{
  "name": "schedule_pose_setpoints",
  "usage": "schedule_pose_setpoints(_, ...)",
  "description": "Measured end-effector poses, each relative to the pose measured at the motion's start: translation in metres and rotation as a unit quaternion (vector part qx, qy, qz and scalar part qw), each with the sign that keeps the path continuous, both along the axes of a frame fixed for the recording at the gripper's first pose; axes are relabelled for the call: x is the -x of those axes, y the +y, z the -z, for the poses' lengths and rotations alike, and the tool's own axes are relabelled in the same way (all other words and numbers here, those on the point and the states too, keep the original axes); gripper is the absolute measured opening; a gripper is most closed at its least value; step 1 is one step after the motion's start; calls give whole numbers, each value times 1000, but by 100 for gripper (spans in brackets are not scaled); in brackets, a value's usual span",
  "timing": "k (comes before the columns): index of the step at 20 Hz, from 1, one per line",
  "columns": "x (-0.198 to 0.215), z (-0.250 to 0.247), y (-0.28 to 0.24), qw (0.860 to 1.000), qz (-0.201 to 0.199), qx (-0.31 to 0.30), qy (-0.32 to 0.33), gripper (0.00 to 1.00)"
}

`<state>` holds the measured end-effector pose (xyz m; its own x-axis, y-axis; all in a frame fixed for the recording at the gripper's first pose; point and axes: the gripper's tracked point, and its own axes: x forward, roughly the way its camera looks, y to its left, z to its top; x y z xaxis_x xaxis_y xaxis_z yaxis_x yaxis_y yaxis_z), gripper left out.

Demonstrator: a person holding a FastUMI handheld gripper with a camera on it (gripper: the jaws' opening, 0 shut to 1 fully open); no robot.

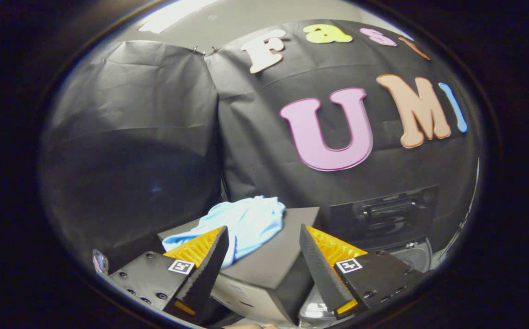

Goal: Put the clothes into the washing machine and then close the washing machine lid.

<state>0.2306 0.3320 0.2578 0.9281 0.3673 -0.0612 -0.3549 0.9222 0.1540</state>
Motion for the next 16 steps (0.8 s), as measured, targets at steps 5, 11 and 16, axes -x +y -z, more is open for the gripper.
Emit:
schedule_pose_setpoints(5,-57,15,70,996,20,33,81,96)
schedule_pose_setpoints(11,-90,56,105,978,50,129,156,97)
schedule_pose_setpoints(16,-94,84,107,965,50,170,193,97)
